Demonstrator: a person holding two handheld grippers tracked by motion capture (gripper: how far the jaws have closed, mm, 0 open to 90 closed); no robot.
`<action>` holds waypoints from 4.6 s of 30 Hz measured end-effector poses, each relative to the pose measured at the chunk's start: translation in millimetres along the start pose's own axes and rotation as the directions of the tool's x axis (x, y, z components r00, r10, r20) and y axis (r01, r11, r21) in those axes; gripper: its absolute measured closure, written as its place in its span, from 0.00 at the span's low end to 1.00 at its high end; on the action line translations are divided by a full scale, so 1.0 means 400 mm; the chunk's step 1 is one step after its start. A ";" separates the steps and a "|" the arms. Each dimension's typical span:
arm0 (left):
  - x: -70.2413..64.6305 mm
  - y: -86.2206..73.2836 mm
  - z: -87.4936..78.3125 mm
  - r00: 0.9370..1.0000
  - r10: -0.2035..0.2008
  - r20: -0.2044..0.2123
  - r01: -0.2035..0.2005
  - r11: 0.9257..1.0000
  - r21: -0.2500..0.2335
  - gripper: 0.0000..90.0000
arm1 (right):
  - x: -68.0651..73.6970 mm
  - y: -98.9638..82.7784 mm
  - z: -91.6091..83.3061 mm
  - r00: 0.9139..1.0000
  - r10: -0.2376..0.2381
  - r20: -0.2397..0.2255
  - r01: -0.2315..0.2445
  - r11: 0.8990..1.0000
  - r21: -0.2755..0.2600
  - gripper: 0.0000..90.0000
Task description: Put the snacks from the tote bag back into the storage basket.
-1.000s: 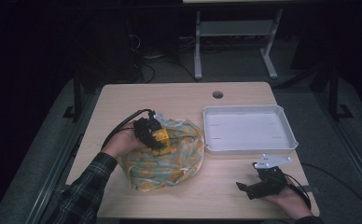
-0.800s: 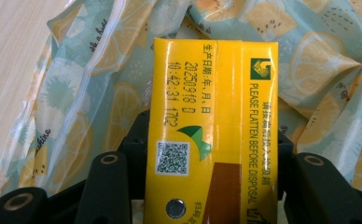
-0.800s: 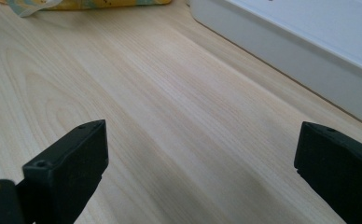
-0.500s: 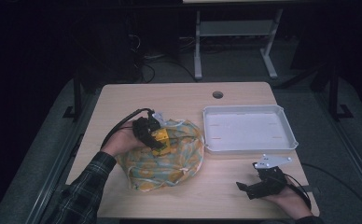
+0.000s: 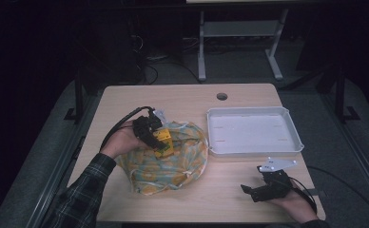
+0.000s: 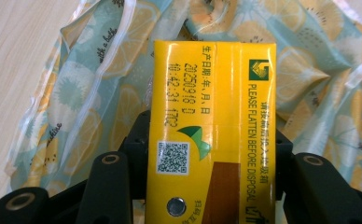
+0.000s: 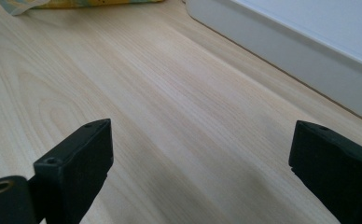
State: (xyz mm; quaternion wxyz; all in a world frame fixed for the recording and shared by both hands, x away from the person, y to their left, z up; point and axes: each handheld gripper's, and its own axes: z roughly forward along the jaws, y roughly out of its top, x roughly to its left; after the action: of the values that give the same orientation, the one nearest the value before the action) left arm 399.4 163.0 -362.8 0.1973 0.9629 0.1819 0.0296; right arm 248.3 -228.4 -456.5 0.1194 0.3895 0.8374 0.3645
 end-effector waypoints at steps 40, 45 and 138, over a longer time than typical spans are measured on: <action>-0.042 0.171 -0.093 0.999 0.034 0.008 -0.034 0.999 -0.039 0.56 | 0.004 -0.002 0.001 1.000 -0.012 -0.009 0.012 1.000 0.002 0.07; -0.050 0.199 -0.087 0.999 0.039 0.014 -0.038 0.998 -0.048 0.56 | 0.005 -0.002 0.001 1.000 -0.014 -0.010 0.014 1.000 0.000 0.07; -0.149 0.479 0.246 0.996 0.093 0.005 -0.093 0.996 -0.014 0.53 | 0.009 0.000 -0.003 0.999 -0.025 -0.020 0.025 1.000 -0.017 0.07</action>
State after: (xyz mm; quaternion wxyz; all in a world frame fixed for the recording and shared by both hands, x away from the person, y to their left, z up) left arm 421.4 -58.9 -377.4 0.2029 0.9689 0.1362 0.0375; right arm 245.6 -226.4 -455.4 0.1185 0.3742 0.8402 0.3740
